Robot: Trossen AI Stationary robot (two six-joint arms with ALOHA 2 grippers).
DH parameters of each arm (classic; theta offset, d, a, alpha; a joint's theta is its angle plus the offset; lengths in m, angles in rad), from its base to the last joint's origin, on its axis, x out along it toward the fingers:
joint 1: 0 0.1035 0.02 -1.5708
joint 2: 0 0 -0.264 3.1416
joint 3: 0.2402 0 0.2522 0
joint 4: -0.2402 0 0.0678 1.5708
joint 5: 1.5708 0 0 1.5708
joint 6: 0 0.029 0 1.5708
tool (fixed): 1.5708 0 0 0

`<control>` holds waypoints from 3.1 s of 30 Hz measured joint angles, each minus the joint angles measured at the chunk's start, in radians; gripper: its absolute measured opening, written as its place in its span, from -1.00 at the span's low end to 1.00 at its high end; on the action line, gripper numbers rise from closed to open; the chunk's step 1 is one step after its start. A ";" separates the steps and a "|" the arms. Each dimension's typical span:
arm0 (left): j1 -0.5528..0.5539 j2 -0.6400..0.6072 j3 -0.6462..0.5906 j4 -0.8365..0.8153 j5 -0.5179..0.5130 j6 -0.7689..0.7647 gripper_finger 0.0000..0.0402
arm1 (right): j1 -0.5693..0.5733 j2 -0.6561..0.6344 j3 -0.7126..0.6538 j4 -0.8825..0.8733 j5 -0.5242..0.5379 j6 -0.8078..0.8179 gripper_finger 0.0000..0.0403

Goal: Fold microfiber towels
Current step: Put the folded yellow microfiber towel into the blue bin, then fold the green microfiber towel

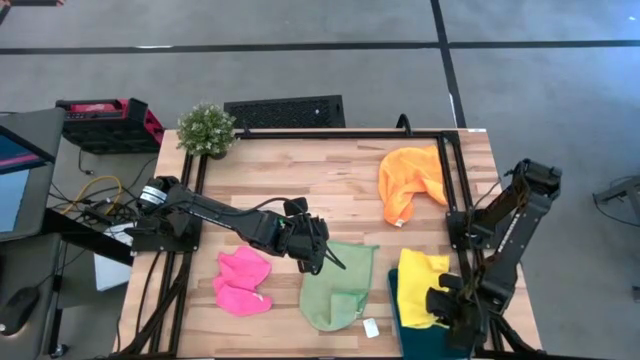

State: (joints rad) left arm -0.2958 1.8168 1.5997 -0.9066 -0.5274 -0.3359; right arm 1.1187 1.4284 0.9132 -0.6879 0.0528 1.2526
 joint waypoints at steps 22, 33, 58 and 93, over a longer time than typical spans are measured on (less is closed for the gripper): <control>-0.008 0.000 0.000 0.119 0.257 0.234 -0.20 | 0.000 0.000 -0.085 0.195 -0.003 -0.002 -0.88; -0.008 0.000 0.000 0.156 0.348 0.283 -0.20 | -0.001 0.000 -0.085 0.193 -0.003 -0.003 -0.77; -0.010 0.000 0.000 0.120 0.349 0.278 -0.20 | -0.008 0.000 -0.085 0.146 -0.073 -0.009 0.11; -0.192 0.002 -0.100 -0.113 0.347 -0.327 -0.20 | -0.548 -0.019 -0.019 0.222 0.109 -0.969 0.12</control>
State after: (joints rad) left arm -0.4881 1.8191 1.5002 -1.0193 -0.1804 -0.6633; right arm 0.5711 1.4098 0.8940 -0.4656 0.1616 0.2838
